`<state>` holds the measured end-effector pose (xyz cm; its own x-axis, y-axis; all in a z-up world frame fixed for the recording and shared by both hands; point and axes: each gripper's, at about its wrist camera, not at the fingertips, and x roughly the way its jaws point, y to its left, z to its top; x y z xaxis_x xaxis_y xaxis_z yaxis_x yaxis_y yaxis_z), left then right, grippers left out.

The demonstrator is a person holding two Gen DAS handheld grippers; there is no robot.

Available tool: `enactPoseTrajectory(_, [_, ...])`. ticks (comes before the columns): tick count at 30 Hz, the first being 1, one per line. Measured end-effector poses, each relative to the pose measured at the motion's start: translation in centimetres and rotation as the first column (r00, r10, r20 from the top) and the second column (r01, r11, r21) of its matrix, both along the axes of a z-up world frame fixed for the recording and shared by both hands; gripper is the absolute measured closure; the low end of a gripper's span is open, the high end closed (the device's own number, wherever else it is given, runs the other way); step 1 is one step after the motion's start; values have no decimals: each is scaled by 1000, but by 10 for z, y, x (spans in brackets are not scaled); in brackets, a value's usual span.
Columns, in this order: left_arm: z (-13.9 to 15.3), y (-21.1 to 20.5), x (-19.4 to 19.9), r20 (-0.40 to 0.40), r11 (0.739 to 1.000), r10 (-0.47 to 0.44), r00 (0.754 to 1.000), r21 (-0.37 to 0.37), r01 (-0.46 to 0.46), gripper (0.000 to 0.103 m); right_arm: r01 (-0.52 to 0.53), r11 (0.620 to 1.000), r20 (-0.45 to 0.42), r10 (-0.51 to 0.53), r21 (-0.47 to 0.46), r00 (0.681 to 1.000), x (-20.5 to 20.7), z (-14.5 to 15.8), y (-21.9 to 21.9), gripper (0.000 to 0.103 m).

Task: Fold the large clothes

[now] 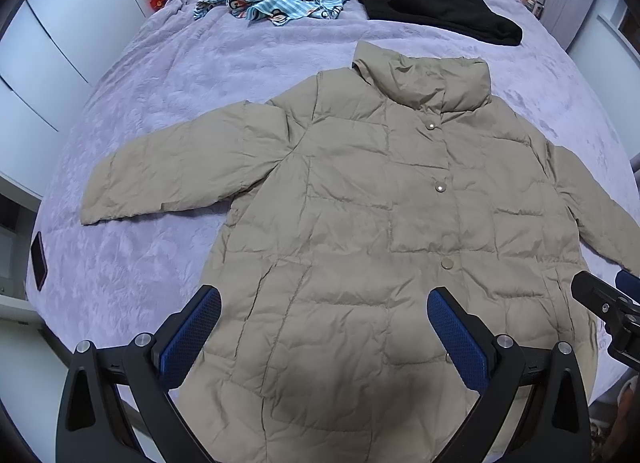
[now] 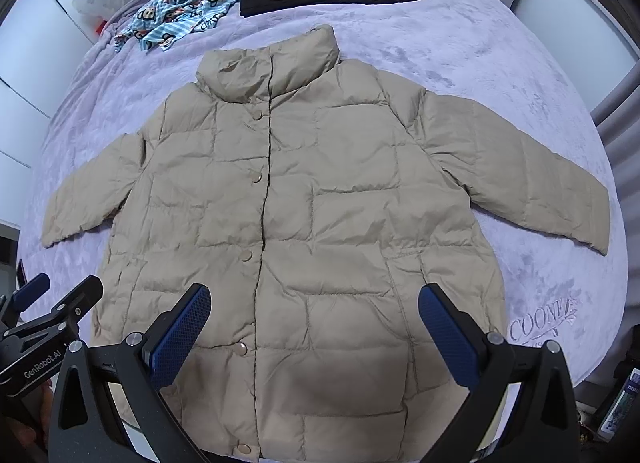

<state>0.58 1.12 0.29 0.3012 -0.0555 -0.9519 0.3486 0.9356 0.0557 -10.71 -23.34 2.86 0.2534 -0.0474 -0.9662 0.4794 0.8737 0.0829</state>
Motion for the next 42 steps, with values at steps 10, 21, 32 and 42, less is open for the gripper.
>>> enactPoseTrajectory(10, [-3,-4,4,-10,1000,-2,1000,5,2,0,7,1000,-10,-7,6,1000,5,-2,-7,0])
enactPoseTrajectory(21, [-6,-7,8,-18,1000,-3,1000,9,3,0,15,1000,-13,-15,-1,1000,7,-4,-12,0])
enactPoseTrajectory(32, [-6,-7,8,-19,1000,-2,1000,8,2,0,11,1000,-10,-11,-3,1000,10,-4,-11,0])
enactPoseTrajectory(42, [-6,-7,9,-18,1000,-3,1000,11,3,0,11,1000,-9,-11,-2,1000,10,-4,-11,0])
